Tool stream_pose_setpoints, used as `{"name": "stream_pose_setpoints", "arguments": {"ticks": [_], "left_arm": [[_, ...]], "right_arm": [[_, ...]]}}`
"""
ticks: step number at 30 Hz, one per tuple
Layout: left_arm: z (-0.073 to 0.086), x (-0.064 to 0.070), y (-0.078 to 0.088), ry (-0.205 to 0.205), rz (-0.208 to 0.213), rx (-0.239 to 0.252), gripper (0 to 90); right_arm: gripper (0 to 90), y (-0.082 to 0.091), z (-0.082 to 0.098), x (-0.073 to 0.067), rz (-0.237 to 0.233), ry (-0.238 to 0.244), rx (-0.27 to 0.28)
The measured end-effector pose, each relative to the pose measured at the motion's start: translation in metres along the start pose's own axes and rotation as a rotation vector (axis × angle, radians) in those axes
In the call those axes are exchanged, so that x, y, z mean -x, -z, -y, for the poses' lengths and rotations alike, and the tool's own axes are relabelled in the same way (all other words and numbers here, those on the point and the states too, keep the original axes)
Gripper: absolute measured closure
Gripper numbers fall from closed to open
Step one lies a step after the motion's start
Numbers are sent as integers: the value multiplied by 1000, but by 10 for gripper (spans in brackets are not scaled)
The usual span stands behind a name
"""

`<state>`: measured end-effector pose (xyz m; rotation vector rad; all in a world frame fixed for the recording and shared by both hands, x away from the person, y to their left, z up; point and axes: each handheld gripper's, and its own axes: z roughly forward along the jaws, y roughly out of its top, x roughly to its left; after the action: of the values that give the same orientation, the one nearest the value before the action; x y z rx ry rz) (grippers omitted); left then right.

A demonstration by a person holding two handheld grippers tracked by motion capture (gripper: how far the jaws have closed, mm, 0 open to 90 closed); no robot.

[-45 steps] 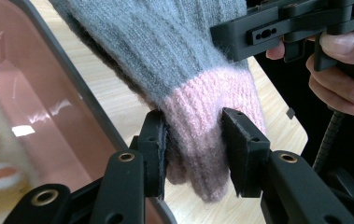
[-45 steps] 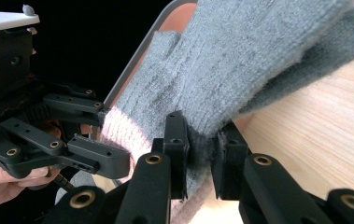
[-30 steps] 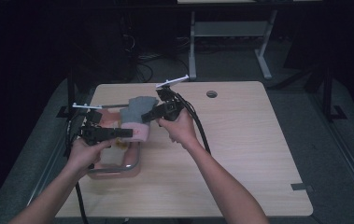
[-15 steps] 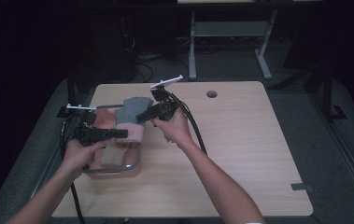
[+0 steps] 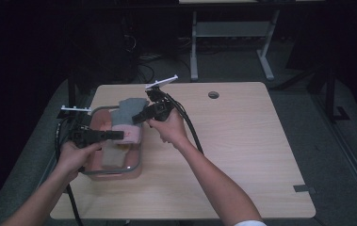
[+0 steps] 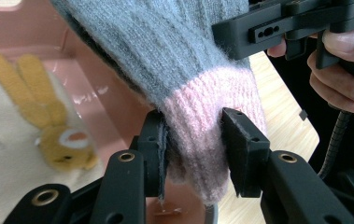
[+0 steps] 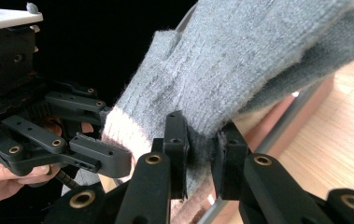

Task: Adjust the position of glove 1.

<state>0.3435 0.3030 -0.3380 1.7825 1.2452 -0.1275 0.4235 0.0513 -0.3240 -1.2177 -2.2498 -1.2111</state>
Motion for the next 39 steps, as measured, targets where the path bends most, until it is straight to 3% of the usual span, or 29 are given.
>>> {"name": "stream_pose_setpoints", "arguments": {"ticks": [10,39], "left_arm": [[4,-9,10,20,-17,9,622],[20,-37,21,54,-58,-14,620]], "right_arm": [[777,-16,-5,-6,-19,3,-12],[777,-54,-5,-1,-78,-20,-42]]}}
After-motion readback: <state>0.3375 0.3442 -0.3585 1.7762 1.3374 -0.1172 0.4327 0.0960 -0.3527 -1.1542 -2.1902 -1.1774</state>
